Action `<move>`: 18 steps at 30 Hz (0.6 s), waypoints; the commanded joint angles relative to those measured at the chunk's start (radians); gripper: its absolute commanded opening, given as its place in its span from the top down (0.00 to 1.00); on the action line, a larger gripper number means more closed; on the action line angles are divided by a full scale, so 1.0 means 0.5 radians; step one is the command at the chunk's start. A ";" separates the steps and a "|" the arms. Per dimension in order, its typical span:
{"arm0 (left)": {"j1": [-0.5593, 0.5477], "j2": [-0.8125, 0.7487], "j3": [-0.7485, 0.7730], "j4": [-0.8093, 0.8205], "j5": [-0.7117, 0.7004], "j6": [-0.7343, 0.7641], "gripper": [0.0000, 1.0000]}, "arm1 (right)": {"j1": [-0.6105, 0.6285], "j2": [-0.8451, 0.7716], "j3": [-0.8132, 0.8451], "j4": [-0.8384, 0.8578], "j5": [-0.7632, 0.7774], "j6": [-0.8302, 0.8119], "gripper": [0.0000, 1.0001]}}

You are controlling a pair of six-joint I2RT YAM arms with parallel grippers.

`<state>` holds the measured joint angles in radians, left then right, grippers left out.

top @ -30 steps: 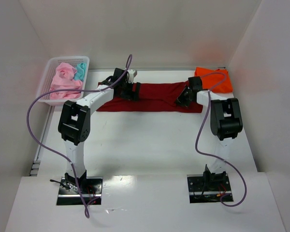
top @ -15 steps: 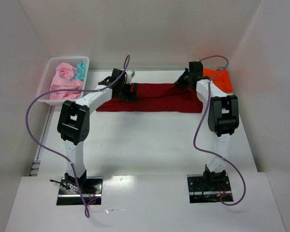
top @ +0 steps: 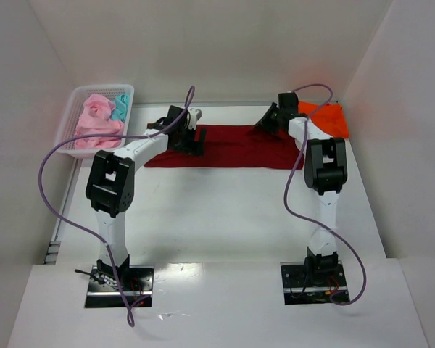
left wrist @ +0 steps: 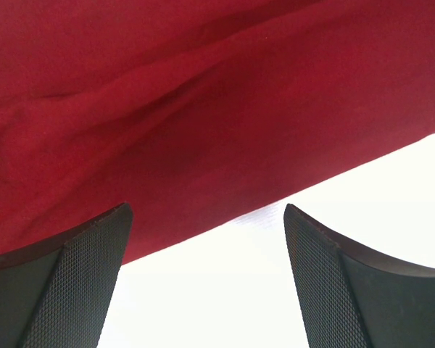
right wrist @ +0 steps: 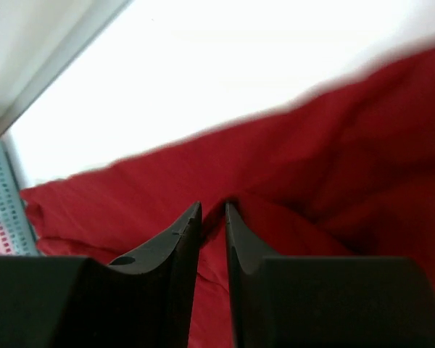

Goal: Fold and stack the t-shirts
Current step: Fold the other side of the tshirt into a rectangle

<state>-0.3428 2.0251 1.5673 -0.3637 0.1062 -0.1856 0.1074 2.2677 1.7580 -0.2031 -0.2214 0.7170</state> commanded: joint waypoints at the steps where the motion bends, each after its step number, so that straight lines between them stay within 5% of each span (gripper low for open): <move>1: 0.011 -0.083 -0.021 0.031 0.039 0.037 0.07 | 0.021 0.057 0.300 0.137 -0.075 -0.102 0.75; 10: 0.011 -0.040 -0.021 0.013 0.018 0.037 0.07 | 0.021 0.250 0.723 -0.026 -0.134 -0.176 0.75; 14: 0.011 -0.040 -0.021 0.013 0.018 0.037 0.06 | 0.021 0.208 0.779 -0.186 -0.104 -0.289 0.53; 15: 0.011 -0.040 0.004 0.013 0.018 0.037 0.06 | 0.021 0.168 0.715 -0.213 -0.018 -0.341 0.40; 18: 0.011 -0.040 0.044 0.013 0.091 0.037 0.03 | 0.021 -0.080 0.401 -0.217 0.148 -0.443 0.28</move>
<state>-0.3428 2.0254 1.5639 -0.3660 0.1135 -0.1848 0.1085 2.3589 2.0594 -0.2577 -0.2344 0.5785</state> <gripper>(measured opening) 0.959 0.701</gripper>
